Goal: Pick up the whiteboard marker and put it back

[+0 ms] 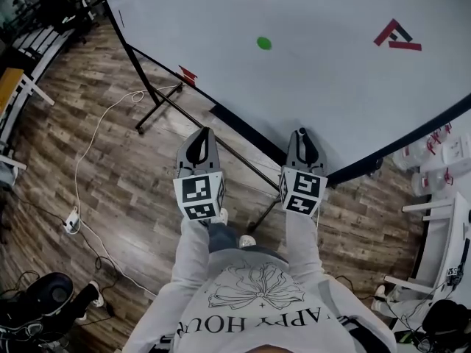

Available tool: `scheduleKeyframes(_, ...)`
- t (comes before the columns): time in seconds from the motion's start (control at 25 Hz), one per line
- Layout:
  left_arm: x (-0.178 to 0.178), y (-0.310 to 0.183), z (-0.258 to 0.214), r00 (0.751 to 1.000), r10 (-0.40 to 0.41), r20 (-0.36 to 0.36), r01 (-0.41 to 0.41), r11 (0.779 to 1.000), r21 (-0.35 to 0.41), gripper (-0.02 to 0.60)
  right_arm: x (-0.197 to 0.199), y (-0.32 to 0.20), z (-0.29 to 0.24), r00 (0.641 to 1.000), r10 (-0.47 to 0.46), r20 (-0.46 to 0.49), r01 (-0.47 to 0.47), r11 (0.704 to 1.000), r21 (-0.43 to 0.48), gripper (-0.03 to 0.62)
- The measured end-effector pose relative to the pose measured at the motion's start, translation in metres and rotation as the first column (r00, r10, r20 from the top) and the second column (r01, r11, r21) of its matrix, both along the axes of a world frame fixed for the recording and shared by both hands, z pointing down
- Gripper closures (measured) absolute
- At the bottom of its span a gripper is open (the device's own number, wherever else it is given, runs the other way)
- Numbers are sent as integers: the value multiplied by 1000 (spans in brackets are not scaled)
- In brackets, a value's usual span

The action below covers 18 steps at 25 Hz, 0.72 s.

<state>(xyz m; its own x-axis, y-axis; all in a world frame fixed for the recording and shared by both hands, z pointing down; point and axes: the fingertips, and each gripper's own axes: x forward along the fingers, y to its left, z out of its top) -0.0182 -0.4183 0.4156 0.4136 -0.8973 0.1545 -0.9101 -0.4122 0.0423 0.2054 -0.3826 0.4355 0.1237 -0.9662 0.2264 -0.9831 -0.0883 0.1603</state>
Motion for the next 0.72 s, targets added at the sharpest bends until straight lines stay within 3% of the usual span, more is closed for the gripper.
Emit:
scheduleKeyframes(0.36, -21, -16, 5, 1000, -28, 5, 28, 1000, -12, 572, -29, -34, 33, 992, -94, -79, 85, 991, -103, 531)
scheduleKeyframes(0.72, -36, -28, 20, 999, -41, 9, 42, 998, -45, 572, -48, -59, 87, 965, -193, -176, 140, 952, -273, 531)
